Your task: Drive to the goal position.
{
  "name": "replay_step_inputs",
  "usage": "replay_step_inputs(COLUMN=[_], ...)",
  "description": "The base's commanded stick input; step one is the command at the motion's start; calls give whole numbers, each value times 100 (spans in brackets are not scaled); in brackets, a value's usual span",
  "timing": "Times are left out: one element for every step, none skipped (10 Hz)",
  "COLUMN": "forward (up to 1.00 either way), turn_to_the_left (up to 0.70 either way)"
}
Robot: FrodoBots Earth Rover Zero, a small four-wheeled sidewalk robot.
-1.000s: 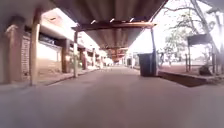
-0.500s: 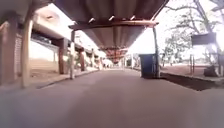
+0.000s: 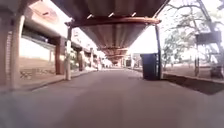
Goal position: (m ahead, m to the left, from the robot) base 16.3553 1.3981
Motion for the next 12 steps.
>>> replay_step_inputs(forward=[70,70,70,70,70,70,70,70,70,70,70,70], turn_to_the_left=[31,35,35,30,3,0,0,0,0,0,0,0])
